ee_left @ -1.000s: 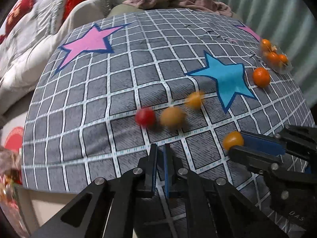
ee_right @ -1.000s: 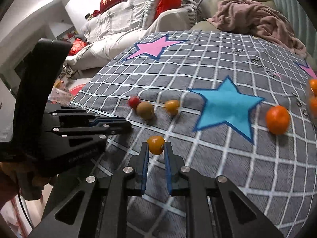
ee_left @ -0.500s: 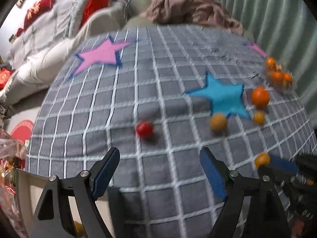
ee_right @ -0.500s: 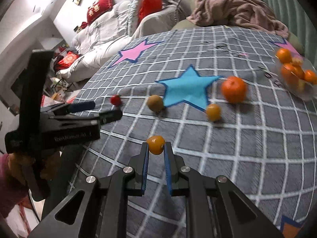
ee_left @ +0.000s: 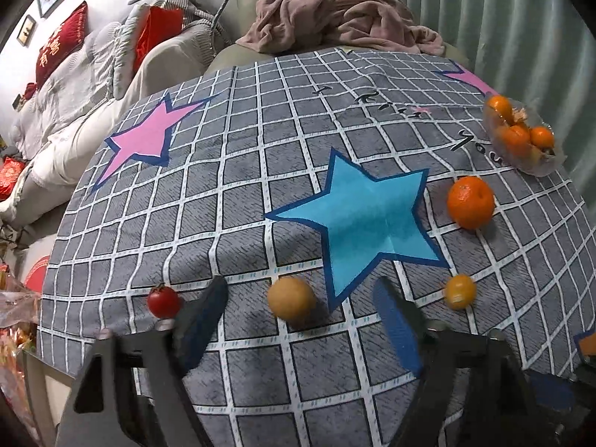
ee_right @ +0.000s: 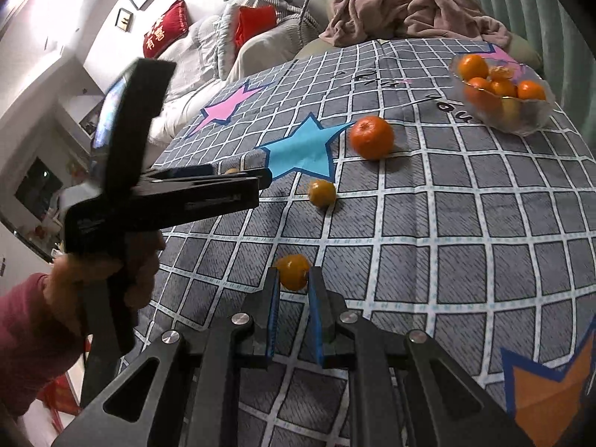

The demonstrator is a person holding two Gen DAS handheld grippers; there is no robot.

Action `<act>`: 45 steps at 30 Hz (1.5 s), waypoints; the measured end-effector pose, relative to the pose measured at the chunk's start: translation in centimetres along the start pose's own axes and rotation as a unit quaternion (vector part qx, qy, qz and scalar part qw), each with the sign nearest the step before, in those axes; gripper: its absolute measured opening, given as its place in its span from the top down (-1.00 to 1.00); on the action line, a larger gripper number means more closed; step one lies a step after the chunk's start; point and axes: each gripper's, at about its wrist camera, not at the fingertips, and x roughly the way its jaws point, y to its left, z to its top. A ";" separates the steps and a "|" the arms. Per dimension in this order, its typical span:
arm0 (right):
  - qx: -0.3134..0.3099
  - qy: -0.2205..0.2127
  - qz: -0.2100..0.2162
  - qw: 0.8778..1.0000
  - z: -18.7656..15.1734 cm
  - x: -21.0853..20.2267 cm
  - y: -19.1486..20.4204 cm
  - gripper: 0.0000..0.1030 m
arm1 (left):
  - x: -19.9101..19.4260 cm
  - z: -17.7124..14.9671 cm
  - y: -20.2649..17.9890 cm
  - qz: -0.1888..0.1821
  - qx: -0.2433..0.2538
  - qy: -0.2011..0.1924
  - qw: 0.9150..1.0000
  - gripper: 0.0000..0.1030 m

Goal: Organize fruits
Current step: 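Carry the kiwi and kumquat over the white tray with both grippers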

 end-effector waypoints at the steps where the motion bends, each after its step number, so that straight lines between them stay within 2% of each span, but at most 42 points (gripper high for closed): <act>1: 0.000 -0.001 0.000 1.000 -0.1 -0.2 0.0 0.68 | 0.5 -0.1 0.0 -0.001 -0.003 0.010 1.000 -0.07; 2: 0.001 -0.002 0.002 1.000 -0.2 -0.4 0.0 0.68 | 0.4 -0.3 0.3 -0.013 -0.013 0.005 1.000 0.10; 3: 0.002 -0.003 0.002 1.000 -0.3 -0.5 -0.1 0.68 | 0.5 -0.3 0.3 -0.017 -0.016 0.005 1.000 0.19; 4: 0.002 -0.005 0.003 1.000 -0.3 -0.6 -0.1 0.68 | 0.4 -0.3 0.2 -0.025 -0.017 0.004 1.000 0.42; 5: 0.003 -0.006 0.003 1.000 -0.4 -0.8 -0.1 0.68 | 0.3 -0.4 0.0 -0.025 -0.014 0.002 1.000 0.45; 7: 0.004 -0.007 0.004 1.000 -0.5 -1.1 0.0 0.68 | 0.1 -0.6 -0.3 -0.022 -0.011 -0.004 1.000 0.45; 12: 0.002 -0.008 0.005 1.000 -0.7 -1.6 0.3 0.68 | -1.6 -2.2 -0.3 -0.042 -0.028 -0.010 0.999 0.45; 18: -0.008 -0.005 0.006 1.000 -1.1 -2.2 1.5 0.68 | -5.2 -4.2 0.6 -0.058 -0.053 -0.019 0.997 0.45; 25: -0.029 -0.007 0.013 0.999 -1.7 -3.6 4.2 0.68 | -10.1 -7.8 2.8 -0.059 -0.082 -0.035 0.994 0.45; 34: -0.054 -0.002 0.034 0.998 -2.6 -4.5 8.5 0.68 | -15.9 -13.8 8.1 -0.024 -0.141 -0.057 0.988 0.45; 41: -0.089 0.007 0.059 0.994 -3.3 -4.3 13.3 0.68 | -19.1 -19.1 13.5 0.029 -0.190 -0.063 0.979 0.45; 45: -0.111 0.021 0.078 0.991 -3.9 -3.4 16.3 0.68 | -19.8 -22.2 16.5 0.052 -0.224 -0.053 0.972 0.45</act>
